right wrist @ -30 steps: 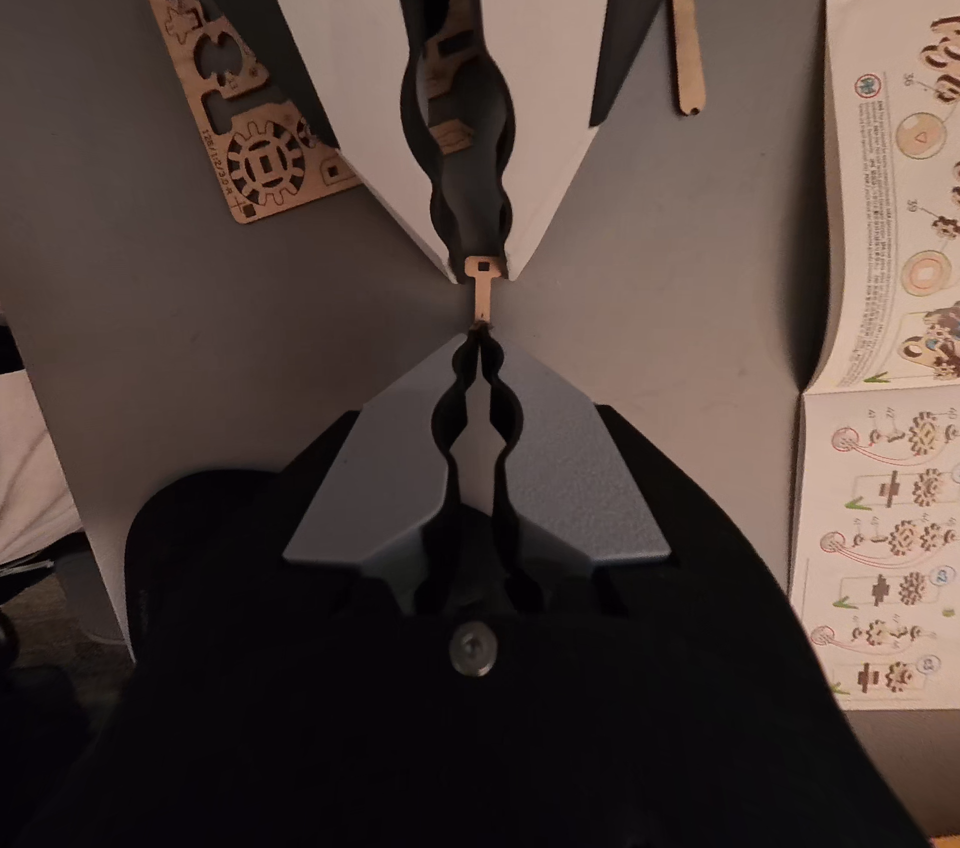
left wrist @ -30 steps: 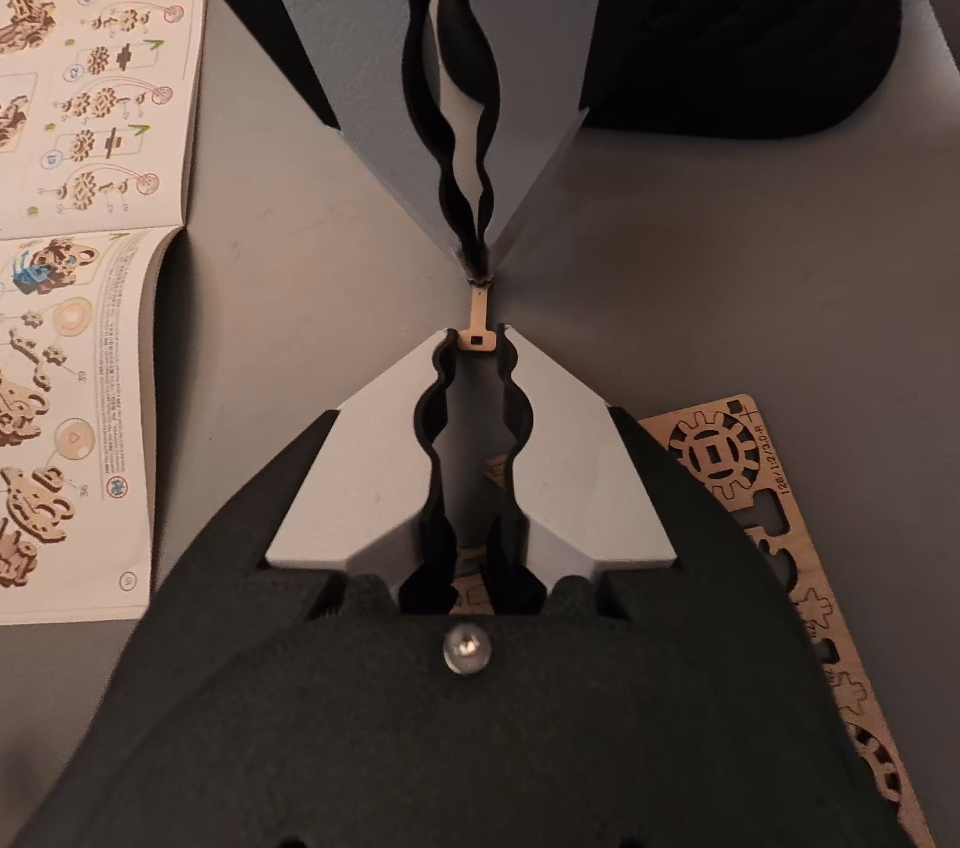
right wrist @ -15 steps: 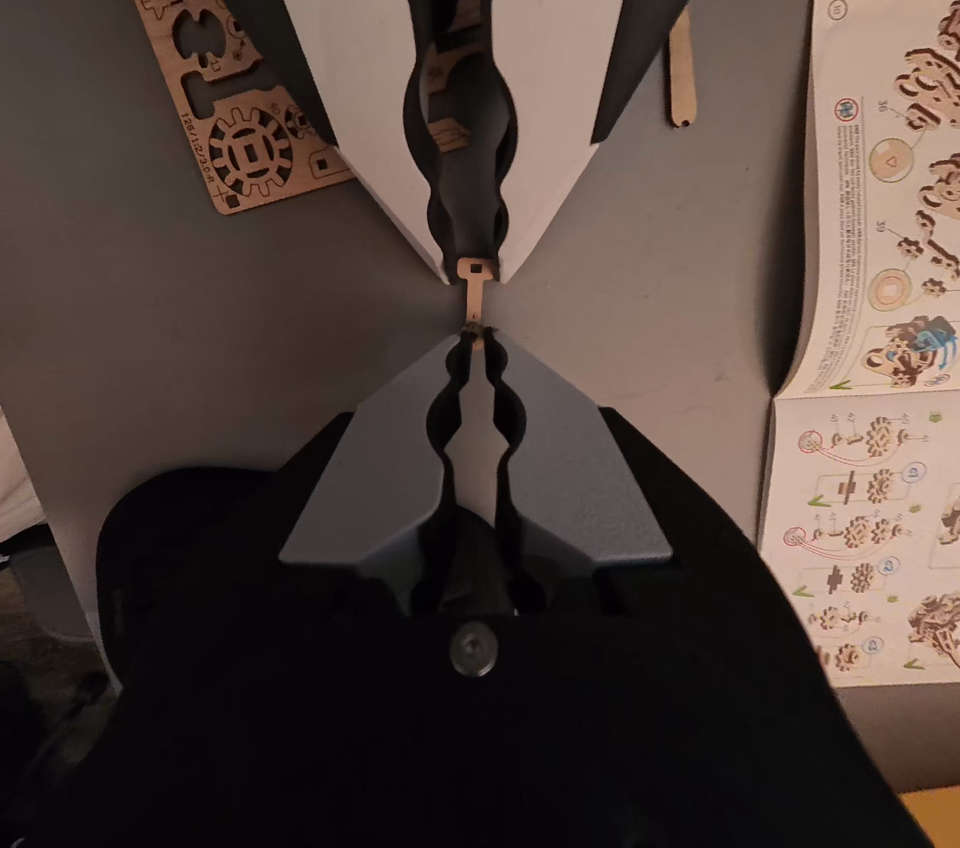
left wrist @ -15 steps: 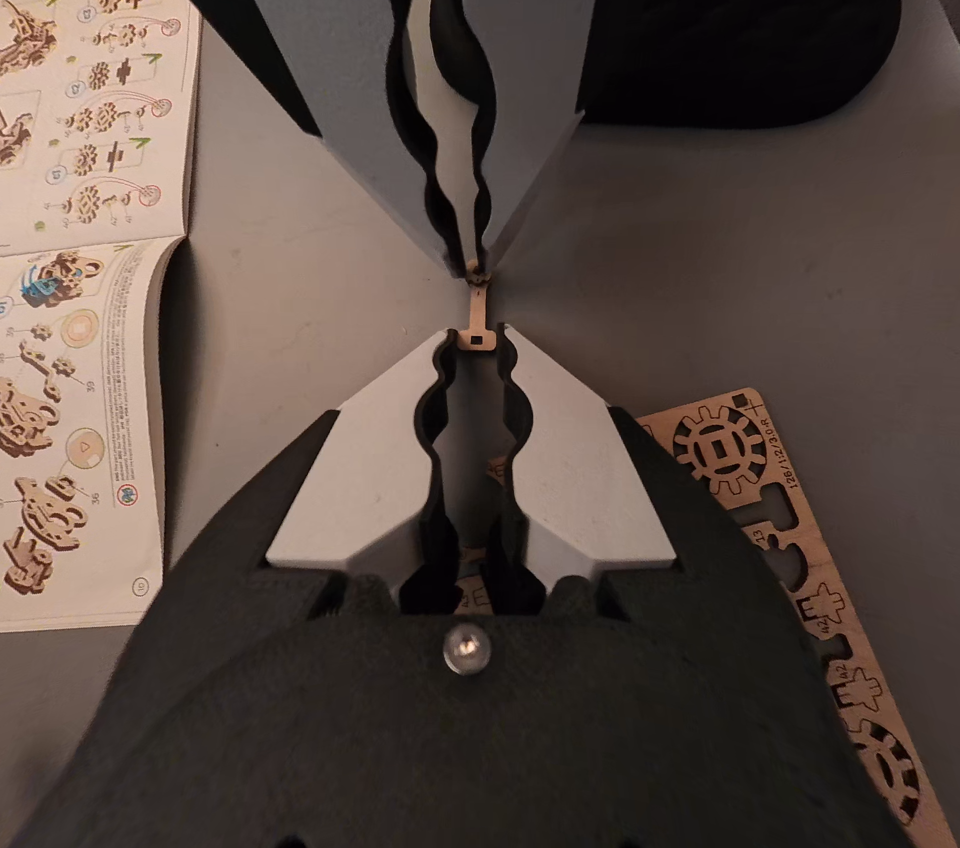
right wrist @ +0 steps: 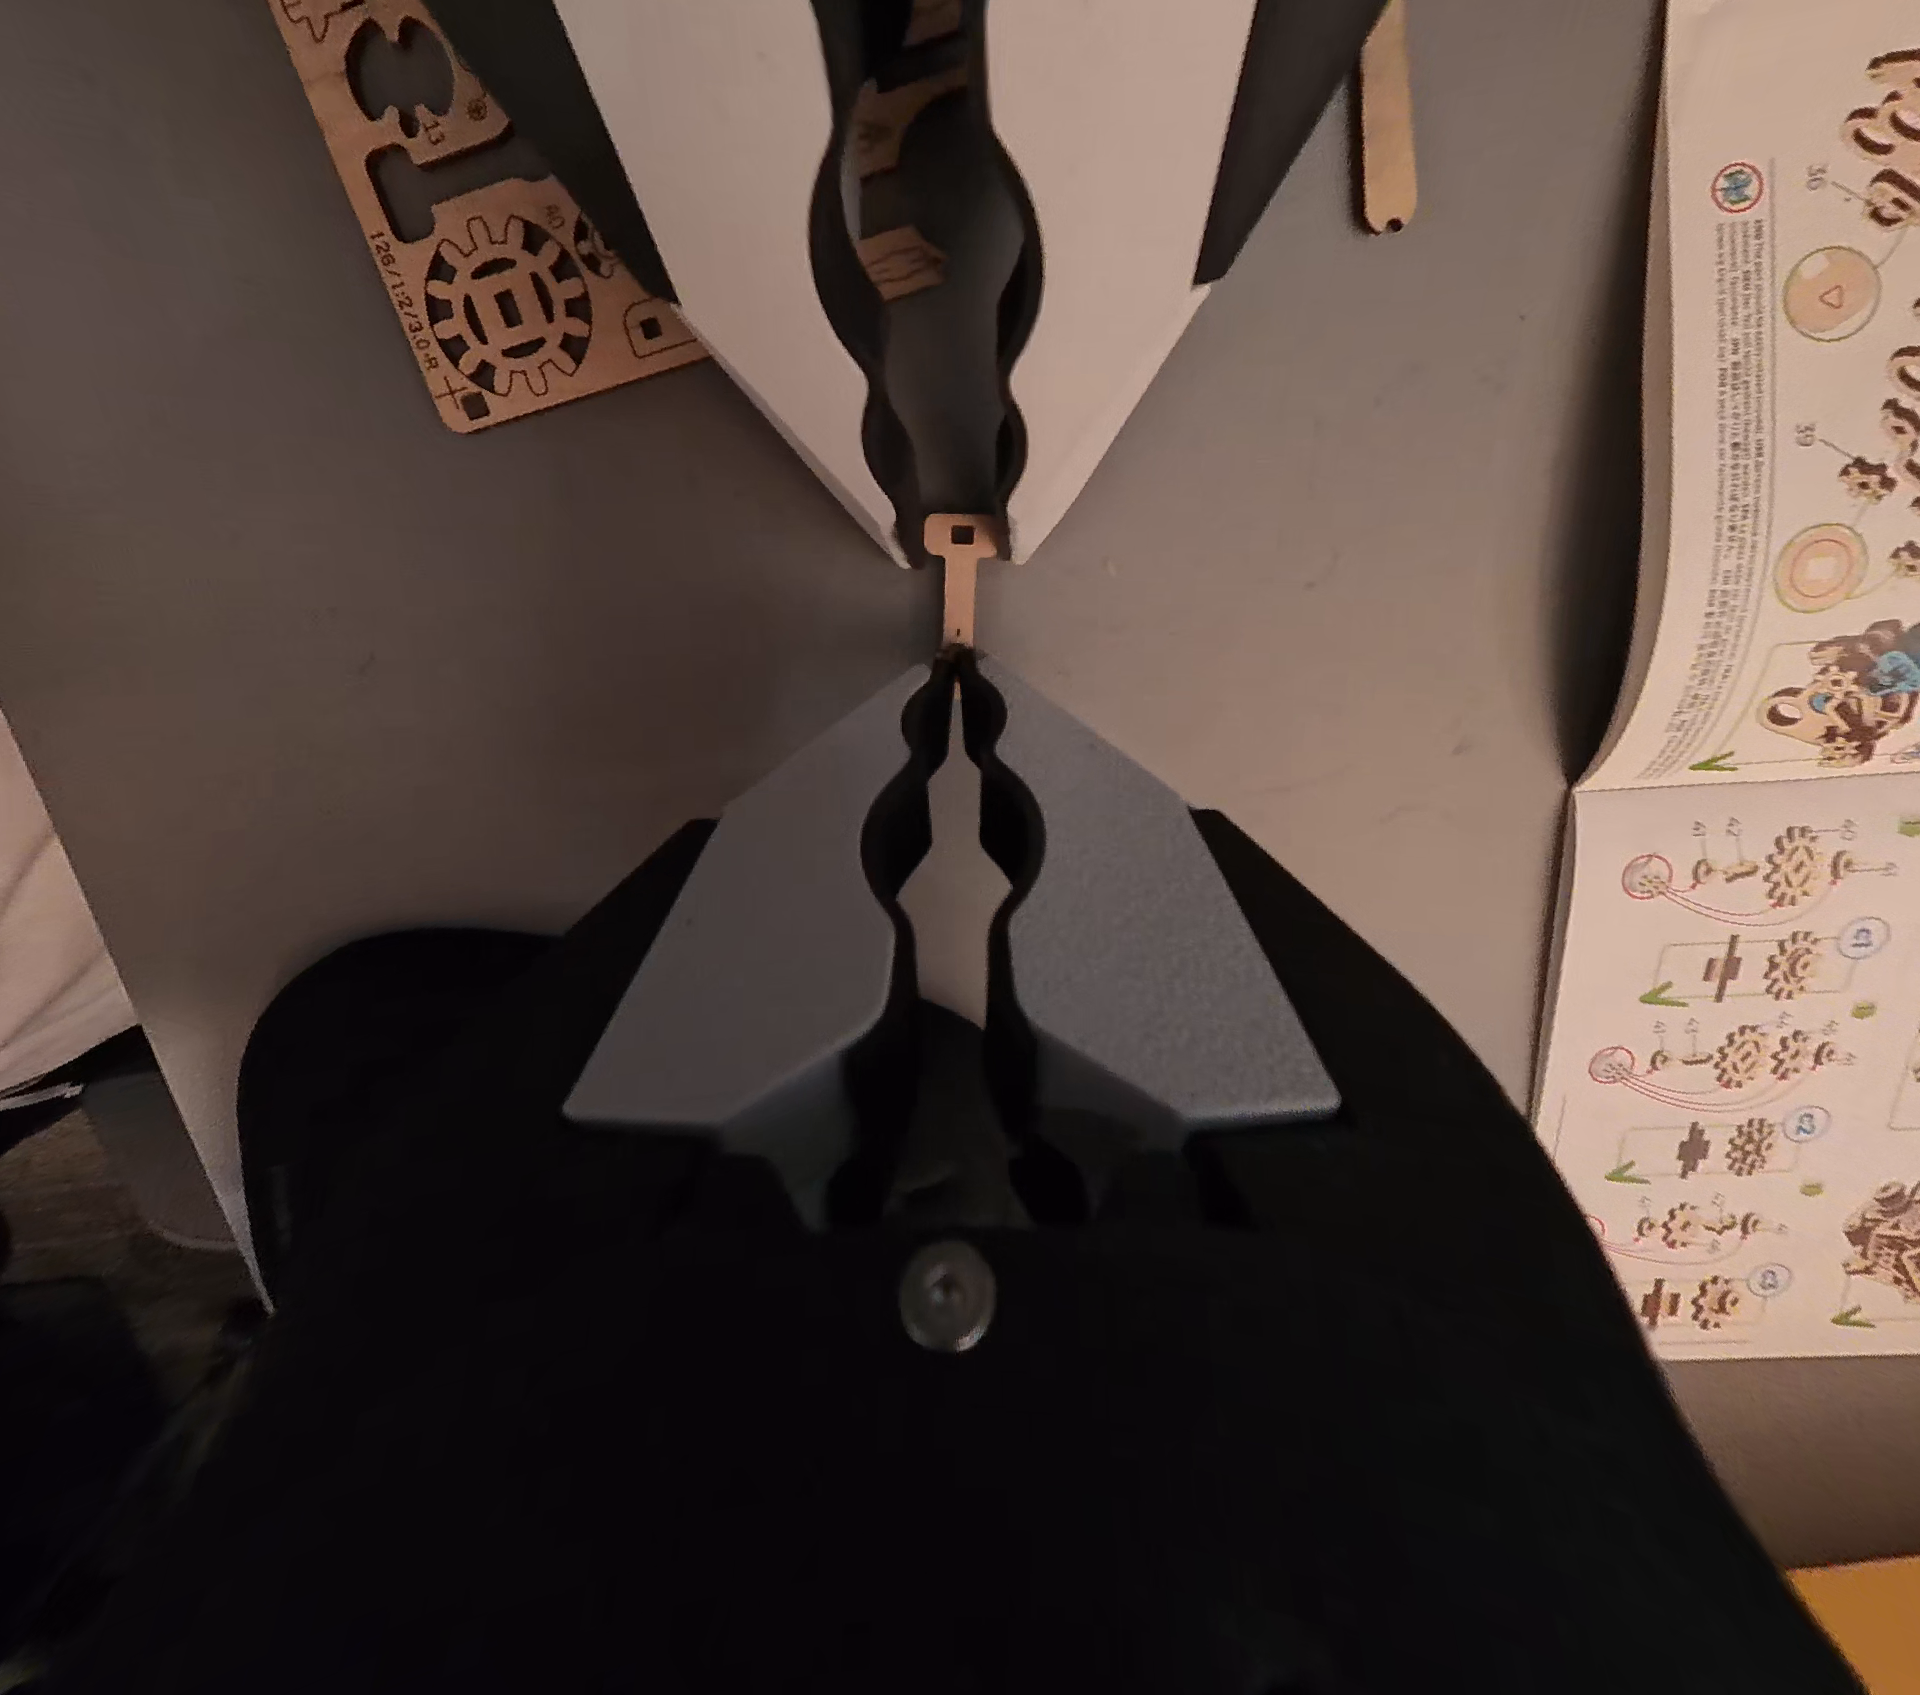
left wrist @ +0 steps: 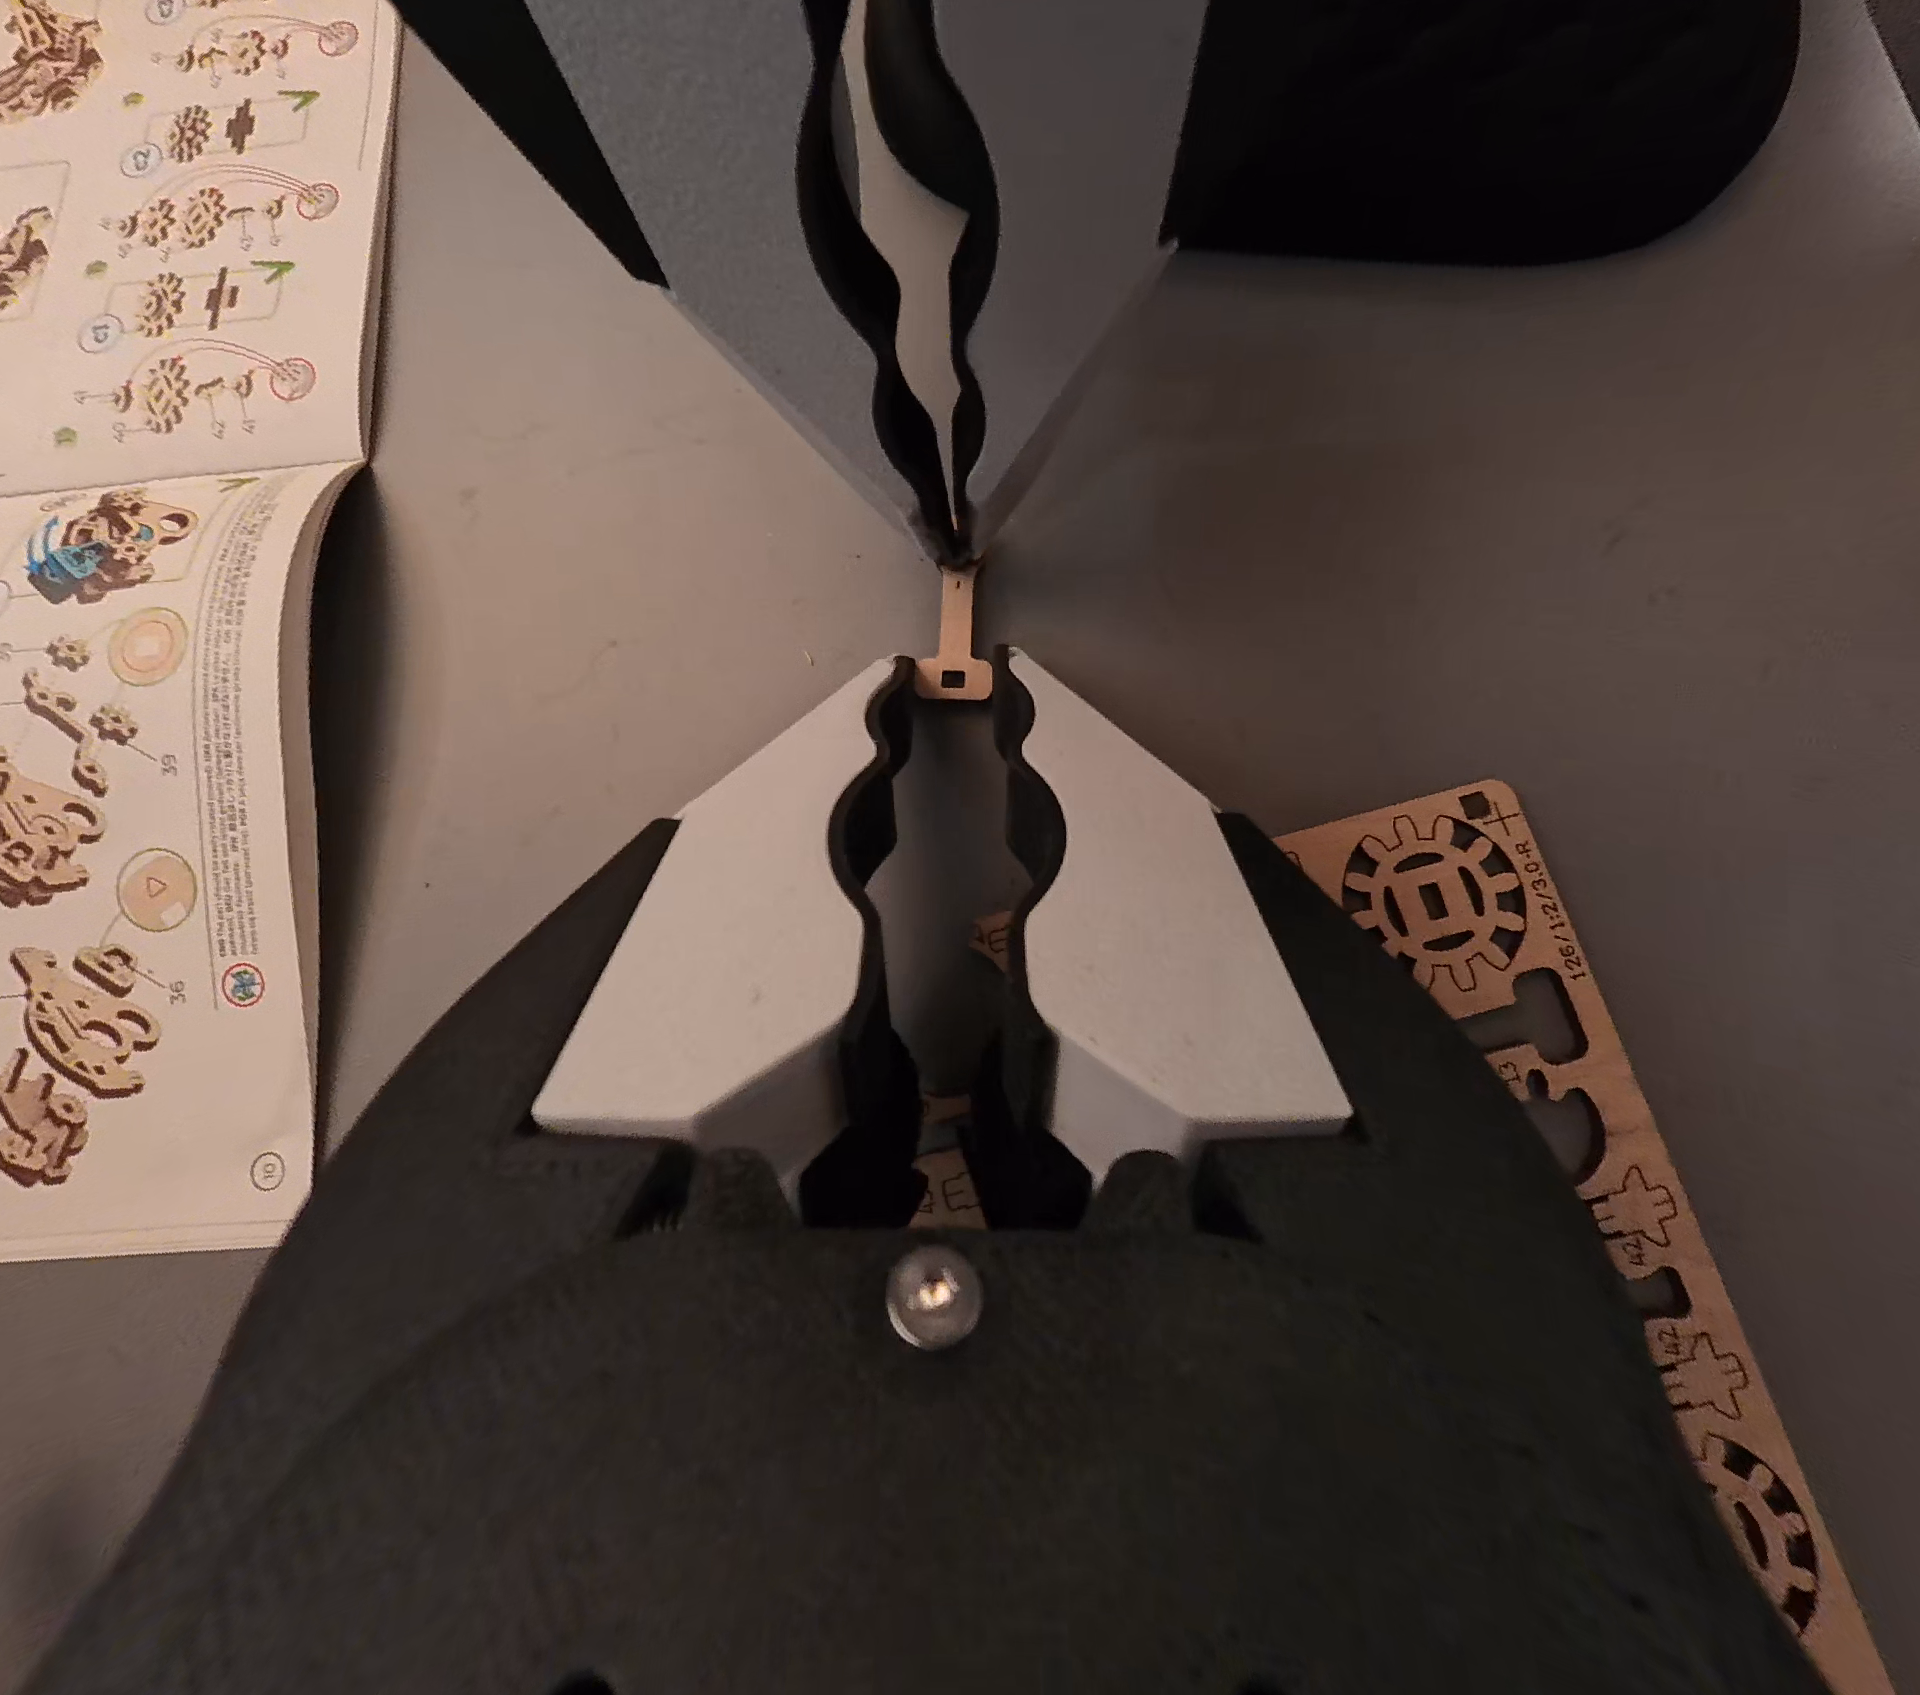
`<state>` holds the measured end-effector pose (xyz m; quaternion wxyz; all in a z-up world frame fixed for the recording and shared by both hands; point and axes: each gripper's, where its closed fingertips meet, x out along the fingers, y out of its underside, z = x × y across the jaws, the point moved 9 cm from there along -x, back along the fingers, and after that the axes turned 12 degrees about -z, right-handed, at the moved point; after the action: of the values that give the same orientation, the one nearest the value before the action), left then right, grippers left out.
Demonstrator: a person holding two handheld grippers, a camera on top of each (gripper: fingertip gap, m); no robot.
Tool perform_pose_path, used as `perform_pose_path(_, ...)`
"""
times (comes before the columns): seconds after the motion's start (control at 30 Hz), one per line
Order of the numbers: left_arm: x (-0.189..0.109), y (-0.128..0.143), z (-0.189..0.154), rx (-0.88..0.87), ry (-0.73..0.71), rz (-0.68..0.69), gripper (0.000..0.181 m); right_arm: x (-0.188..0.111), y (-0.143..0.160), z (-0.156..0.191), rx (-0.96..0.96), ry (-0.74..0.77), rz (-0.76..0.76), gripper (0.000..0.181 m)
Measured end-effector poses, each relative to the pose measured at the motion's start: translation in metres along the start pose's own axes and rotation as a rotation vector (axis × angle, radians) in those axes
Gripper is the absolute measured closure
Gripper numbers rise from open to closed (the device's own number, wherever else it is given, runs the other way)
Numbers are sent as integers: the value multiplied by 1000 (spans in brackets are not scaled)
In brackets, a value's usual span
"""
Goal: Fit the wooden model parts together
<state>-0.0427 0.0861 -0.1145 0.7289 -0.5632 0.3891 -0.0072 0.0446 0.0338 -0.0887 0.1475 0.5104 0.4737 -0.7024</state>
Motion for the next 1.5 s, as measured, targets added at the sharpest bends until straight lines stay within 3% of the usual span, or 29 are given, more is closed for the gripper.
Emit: perform_pose_path(1.5,-1,3,0,-7,6,-37,168,1,-3,2,-30,3,27,181)
